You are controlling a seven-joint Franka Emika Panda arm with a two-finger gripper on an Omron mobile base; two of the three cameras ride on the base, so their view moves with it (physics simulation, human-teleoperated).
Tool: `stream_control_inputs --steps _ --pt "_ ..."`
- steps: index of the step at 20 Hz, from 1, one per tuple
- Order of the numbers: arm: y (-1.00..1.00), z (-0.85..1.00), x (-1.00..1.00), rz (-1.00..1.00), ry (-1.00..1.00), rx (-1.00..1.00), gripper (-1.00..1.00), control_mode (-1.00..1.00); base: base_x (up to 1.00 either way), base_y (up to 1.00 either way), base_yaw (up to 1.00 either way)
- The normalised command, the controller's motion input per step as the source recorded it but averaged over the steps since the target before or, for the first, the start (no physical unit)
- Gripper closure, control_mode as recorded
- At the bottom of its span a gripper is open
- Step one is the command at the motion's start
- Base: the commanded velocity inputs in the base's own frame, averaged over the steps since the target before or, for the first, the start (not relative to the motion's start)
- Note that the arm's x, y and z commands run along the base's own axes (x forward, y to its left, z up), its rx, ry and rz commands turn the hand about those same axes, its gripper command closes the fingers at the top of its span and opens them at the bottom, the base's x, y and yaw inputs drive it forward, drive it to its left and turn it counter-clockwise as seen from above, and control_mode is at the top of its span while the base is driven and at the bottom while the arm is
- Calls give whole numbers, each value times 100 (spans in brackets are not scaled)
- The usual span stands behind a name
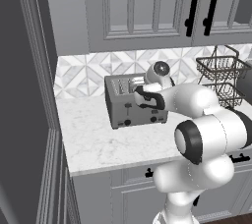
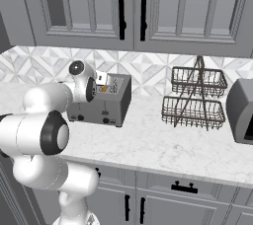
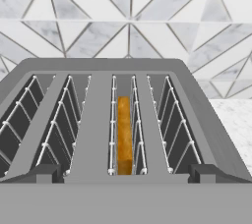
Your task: Start the toaster. Once the lever pops up, take the bread to the plate on the dining counter.
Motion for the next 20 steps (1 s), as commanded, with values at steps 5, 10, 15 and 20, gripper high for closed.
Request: stream_control_inputs --steps 5,10,15,20 --pt "0 0 0 0 0 0 -100 -100 0 0 0" --pt "0 0 0 0 0 0 -100 -100 0 0 0" --pt "0 0 0 0 0 0 -100 -100 0 0 0" --pt "0 0 0 0 0 0 -100 -100 0 0 0"
